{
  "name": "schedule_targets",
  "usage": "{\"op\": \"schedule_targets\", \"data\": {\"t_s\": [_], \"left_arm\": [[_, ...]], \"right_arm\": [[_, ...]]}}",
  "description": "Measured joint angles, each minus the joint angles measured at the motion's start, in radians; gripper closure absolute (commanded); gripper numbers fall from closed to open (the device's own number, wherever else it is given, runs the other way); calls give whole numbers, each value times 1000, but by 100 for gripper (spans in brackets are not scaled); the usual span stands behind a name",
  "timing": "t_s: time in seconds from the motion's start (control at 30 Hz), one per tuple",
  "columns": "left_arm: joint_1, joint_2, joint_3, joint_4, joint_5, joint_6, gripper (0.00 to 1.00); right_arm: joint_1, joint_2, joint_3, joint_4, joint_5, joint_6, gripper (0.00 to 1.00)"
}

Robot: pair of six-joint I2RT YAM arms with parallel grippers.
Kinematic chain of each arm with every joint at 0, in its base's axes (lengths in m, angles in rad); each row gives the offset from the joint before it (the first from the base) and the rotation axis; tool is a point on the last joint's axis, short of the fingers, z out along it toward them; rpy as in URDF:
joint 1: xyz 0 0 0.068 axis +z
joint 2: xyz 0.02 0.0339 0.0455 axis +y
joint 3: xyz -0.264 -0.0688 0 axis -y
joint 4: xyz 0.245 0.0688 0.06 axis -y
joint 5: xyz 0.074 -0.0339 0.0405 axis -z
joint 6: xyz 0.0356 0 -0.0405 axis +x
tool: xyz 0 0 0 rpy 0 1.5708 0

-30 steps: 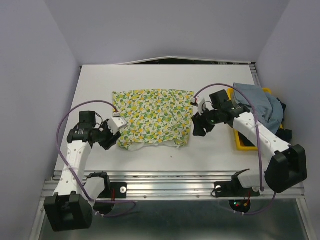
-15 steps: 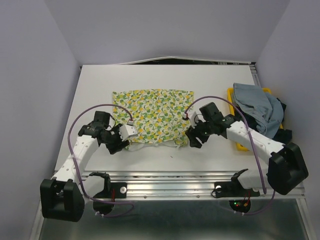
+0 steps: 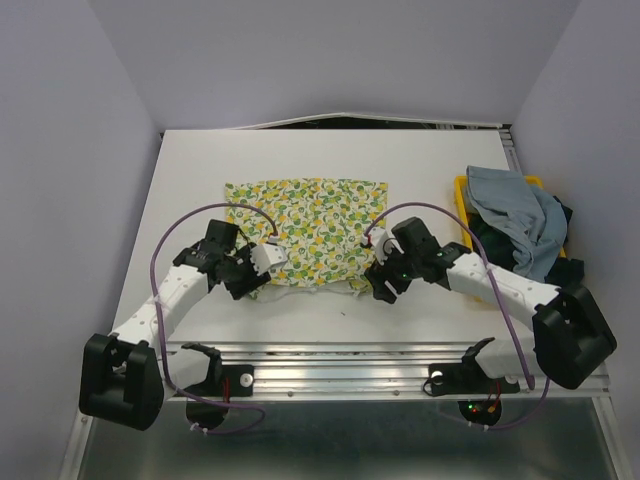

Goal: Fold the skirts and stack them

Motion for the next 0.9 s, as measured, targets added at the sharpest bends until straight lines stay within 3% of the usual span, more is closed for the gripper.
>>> {"op": "schedule_targets", "data": {"t_s": [0.6, 0.67, 0.9], "left_arm": [[-18, 25, 0, 6, -92, -19, 33], [-18, 25, 0, 3, -97, -19, 33], [-18, 25, -4, 4, -111, -21, 37]], "right_arm": [[63, 21, -20, 131, 65, 47, 30], [87, 33, -23, 153, 92, 50, 33], [193, 67, -90, 269, 368, 78, 66]]}}
